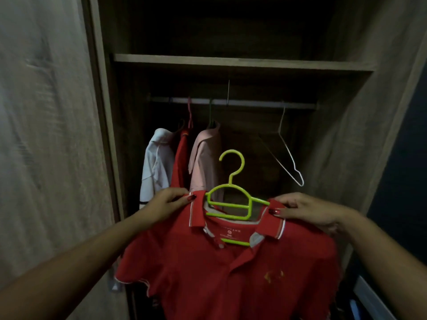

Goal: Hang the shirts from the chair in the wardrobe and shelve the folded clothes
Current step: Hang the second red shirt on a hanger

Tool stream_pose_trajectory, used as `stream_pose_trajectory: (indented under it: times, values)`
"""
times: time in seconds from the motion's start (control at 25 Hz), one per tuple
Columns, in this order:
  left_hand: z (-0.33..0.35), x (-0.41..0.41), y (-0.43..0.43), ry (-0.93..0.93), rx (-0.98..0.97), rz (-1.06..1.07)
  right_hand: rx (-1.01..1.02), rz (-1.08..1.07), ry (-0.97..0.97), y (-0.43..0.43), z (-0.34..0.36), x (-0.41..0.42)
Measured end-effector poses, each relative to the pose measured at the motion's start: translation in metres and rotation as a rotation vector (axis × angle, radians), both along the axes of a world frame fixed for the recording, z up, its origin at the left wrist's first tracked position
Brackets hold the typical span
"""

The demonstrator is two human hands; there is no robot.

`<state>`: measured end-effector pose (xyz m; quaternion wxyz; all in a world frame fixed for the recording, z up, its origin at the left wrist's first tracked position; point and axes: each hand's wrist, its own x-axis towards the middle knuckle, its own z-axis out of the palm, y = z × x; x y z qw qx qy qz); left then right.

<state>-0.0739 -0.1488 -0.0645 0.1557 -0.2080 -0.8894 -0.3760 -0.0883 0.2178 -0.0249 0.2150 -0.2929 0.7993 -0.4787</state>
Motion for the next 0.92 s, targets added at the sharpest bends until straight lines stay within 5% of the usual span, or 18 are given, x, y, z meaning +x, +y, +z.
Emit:
stream_pose_trajectory:
  times: [0.12,0.48,0.92]
  values:
    - [0.01,-0.024,0.025,-0.112,0.003,-0.055,-0.09,-0.057,-0.038,0.023,0.026,0.011]
    - [0.007,-0.057,0.023,-0.382,-0.004,0.337,-0.125,-0.452,0.04,0.031,0.106,0.017]
    - [0.068,-0.046,0.04,-0.203,0.376,0.192,-0.467,-0.701,0.14,-0.102,0.119,-0.098]
